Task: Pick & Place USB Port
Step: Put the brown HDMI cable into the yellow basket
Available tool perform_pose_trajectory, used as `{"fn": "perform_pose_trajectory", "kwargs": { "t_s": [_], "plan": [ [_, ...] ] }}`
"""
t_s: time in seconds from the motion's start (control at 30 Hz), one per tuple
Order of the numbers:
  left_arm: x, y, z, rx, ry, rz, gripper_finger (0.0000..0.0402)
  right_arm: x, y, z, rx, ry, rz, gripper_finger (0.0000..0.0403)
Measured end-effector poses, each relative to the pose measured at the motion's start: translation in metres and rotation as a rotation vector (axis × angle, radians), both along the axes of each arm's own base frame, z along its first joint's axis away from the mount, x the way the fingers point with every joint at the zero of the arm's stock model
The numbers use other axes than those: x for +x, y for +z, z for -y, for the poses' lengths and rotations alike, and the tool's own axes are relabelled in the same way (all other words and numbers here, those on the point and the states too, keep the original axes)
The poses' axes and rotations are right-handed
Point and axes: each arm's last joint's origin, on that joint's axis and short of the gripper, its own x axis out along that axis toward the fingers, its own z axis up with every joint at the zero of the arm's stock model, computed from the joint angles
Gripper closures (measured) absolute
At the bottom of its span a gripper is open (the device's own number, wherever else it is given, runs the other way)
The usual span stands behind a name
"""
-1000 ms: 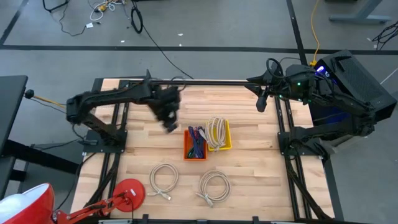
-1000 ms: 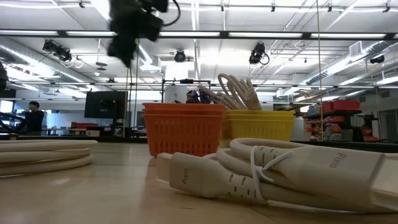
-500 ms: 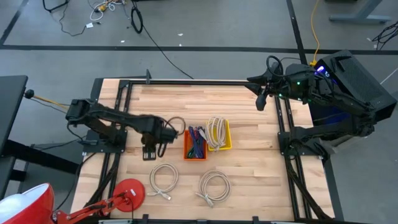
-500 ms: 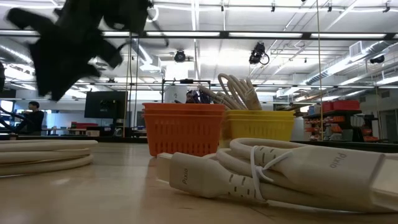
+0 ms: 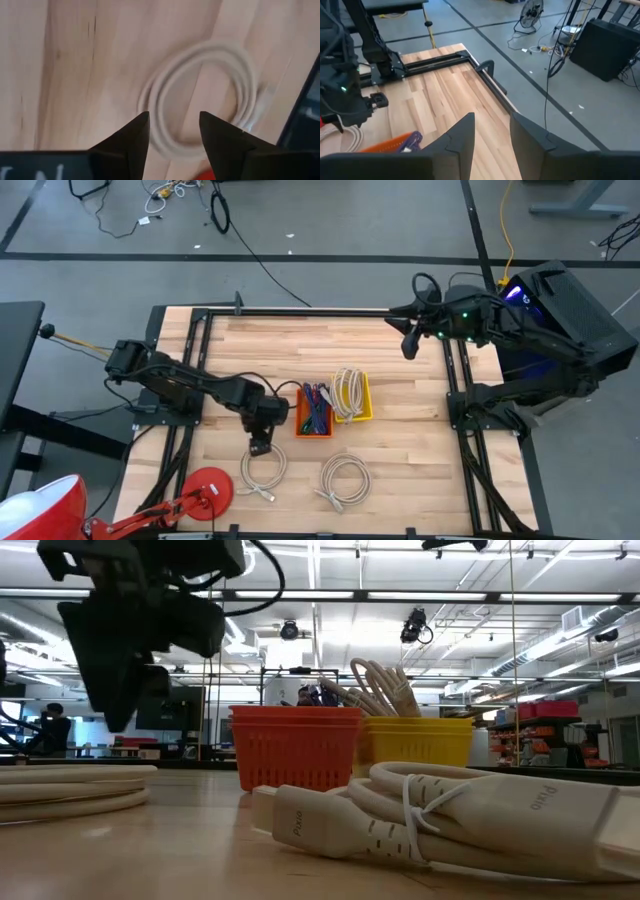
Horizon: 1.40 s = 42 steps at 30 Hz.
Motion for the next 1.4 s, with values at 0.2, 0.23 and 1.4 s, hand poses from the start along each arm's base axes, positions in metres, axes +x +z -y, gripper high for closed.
{"fn": "perform_pose_trajectory", "kwargs": {
  "t_s": [0.2, 0.23, 1.4],
  "plan": [
    [0.0, -0.004, 0.005, 0.051, -0.001, 0.004, 0.022, 0.002, -0.005, 0.0, 0.003, 0.001, -0.012, 0.0278],
    [-0.002, -0.007, 0.006, 0.058, -0.007, -0.008, 0.022, 0.002, -0.005, 0.0, 0.002, 0.001, -0.008, 0.0278],
    [0.0, -0.032, 0.003, 0.017, -0.069, -0.166, 0.0381, 0.005, 0.0, -0.001, 0.036, 0.062, 0.063, 0.0278]
  ]
}}
